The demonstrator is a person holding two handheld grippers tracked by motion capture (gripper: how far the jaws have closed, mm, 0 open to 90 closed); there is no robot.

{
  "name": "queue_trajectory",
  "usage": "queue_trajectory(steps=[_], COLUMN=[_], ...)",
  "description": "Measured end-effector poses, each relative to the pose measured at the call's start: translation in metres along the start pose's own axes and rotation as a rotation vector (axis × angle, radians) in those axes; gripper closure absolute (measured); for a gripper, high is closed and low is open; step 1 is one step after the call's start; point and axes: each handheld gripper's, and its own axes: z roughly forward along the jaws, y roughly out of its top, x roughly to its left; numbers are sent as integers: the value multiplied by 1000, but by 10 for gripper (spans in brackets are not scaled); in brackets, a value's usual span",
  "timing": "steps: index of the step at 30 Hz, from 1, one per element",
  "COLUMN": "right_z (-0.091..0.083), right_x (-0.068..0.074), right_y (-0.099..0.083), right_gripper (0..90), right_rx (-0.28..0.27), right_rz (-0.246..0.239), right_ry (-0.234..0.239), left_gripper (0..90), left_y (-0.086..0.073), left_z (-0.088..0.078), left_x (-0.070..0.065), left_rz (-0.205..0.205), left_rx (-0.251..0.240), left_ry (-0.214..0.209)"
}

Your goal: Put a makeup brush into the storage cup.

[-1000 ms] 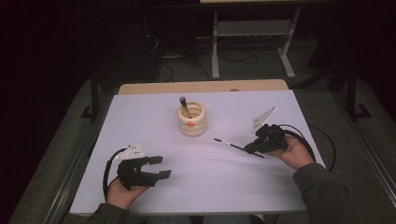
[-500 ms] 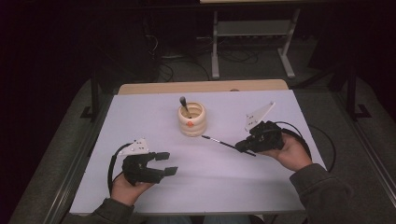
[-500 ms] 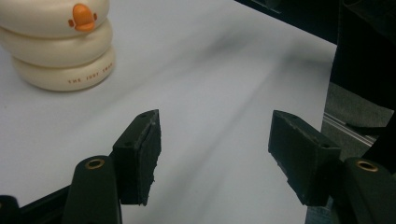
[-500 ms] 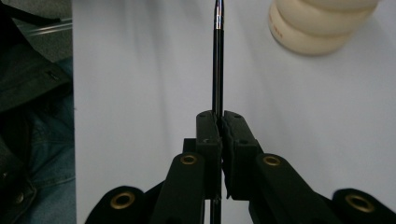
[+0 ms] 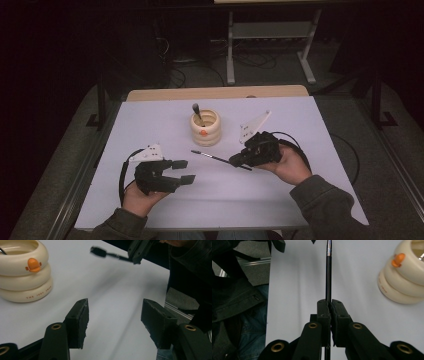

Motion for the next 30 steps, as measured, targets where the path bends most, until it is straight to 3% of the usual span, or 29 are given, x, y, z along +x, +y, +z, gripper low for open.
queue_trajectory(steps=[3, 6, 16, 22, 30], right_z=[9, 18, 37, 42, 49], right_x=[1, 3, 12, 16, 18], right_y=[2, 3, 8, 10, 8], right_gripper=[851, 851, 851, 851, 851], right_rx=[-16, -38, -117, -153, -162], right_rz=[6, 7, 14, 21, -9], right_ry=[20, 38, 84, 93, 85], left_gripper=[421, 448, 541, 617, 707], left_y=[0, 0, 0, -1, -2], left_z=[2, 4, 8, 9, 7], left_x=[1, 2, 3, 4, 8], left_rz=[0, -28, -38, -62, -80], left_rx=[-7, -18, -30, -48, -63], left_ry=[-12, -21, -41, -59, -80])
